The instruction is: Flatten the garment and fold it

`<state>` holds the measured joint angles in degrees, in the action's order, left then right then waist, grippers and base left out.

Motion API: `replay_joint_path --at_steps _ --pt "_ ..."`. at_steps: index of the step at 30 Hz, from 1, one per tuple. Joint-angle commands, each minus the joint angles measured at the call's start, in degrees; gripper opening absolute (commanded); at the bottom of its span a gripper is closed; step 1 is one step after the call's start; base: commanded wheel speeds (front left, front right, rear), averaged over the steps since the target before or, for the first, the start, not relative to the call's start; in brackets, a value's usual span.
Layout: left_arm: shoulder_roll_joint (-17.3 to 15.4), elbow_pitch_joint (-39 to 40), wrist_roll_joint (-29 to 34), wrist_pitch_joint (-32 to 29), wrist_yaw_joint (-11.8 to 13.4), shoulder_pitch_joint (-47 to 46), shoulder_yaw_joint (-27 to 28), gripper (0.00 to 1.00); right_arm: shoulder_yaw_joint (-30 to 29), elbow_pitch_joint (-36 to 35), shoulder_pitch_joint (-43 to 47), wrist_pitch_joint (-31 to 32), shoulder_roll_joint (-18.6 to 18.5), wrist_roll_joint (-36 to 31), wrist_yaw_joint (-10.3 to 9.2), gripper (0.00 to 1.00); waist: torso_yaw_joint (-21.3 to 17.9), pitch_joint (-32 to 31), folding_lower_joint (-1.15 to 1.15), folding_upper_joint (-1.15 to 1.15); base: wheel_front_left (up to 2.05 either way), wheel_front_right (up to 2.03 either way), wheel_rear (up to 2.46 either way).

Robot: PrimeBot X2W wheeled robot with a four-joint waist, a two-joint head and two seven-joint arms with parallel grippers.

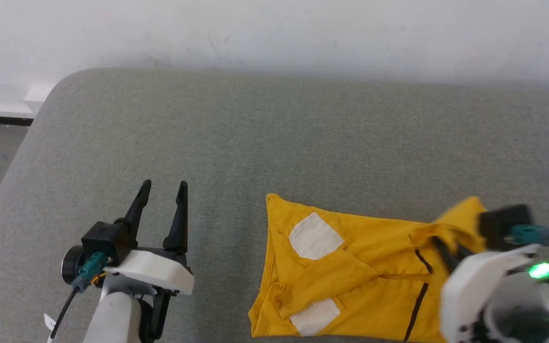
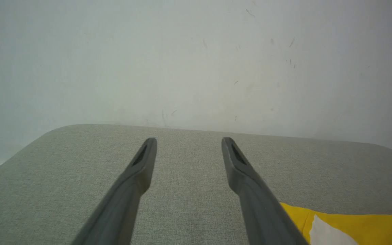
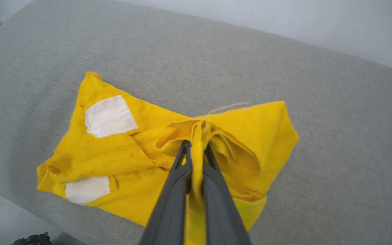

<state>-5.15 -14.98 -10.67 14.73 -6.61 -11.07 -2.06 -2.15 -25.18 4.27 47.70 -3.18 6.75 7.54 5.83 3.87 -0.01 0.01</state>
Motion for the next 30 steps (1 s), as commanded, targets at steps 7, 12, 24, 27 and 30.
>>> replay_joint_path --at_steps 7,12,24,27,30 --pt "0.5 0.2 0.3 0.3 -0.6 -1.5 -0.5 1.0 18.9 3.7 -7.3 -1.7 -1.4 1.4 -0.05 0.0 1.8 1.7 0.01 -0.01 0.0 0.0 0.0" --pt "0.7 0.4 0.2 0.3 -0.7 -2.4 -0.9 1.0 25.1 14.4 -13.5 -6.1 -0.9 2.1 -0.05 0.0 3.0 3.1 0.01 -0.01 0.0 0.0 0.0" --pt "1.3 0.0 0.0 0.3 -0.8 -3.4 -1.0 1.0 32.7 39.0 -25.1 -14.3 0.3 10.5 -0.05 0.08 4.8 5.7 0.01 -0.01 0.0 0.0 0.0" --pt "1.4 -0.4 -0.2 0.3 -0.8 -3.5 -0.9 1.0 35.2 41.7 -26.7 -14.4 0.3 13.3 -0.05 1.0 4.9 5.5 0.01 -0.01 0.0 0.0 0.0" --pt "1.5 -0.6 -0.2 0.3 -0.8 -3.2 -0.7 1.0 36.4 42.4 -27.6 -15.2 0.3 15.1 -0.05 1.0 4.6 5.0 0.01 -0.01 0.0 0.0 0.0"
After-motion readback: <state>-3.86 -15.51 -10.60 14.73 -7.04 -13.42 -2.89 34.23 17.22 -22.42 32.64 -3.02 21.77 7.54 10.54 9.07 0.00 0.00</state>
